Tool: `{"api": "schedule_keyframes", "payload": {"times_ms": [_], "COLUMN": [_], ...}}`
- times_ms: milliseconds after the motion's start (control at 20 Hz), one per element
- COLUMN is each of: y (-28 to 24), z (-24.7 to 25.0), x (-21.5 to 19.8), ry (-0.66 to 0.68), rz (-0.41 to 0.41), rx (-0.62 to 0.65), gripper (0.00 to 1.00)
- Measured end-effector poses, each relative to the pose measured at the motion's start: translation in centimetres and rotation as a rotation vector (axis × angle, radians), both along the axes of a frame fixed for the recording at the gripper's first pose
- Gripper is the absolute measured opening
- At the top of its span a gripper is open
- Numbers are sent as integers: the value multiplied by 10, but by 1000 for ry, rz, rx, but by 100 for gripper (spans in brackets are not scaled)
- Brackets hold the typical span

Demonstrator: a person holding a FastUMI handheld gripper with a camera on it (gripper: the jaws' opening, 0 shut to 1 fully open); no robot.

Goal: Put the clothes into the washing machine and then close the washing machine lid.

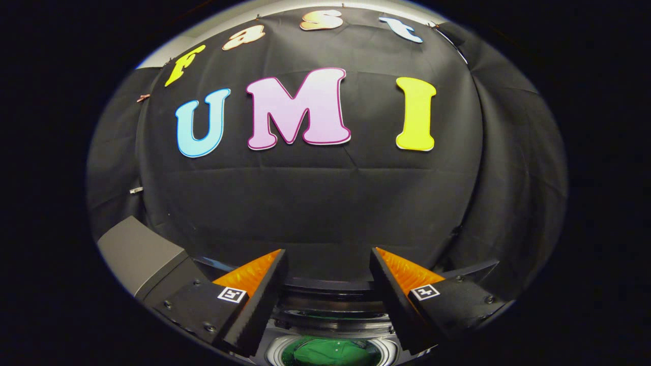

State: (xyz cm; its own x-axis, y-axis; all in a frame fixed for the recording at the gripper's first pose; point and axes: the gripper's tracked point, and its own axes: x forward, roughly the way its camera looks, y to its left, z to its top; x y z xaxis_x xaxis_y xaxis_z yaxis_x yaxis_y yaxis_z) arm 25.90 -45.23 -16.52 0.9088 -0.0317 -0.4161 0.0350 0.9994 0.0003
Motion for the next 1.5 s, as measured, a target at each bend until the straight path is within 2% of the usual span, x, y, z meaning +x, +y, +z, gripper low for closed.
{"api": "schedule_keyframes", "payload": {"times_ms": [200,650,1200,1500], "y": [0,0,4,6], "z": [-1,1,1,0], "x": [-6,-36,-55,-66], "ry": [10,56,72,76], "rz": [-6,-80,-67,-29], "rx": [-3,-37,-35,-17], "gripper": [100,100,100,100]}}
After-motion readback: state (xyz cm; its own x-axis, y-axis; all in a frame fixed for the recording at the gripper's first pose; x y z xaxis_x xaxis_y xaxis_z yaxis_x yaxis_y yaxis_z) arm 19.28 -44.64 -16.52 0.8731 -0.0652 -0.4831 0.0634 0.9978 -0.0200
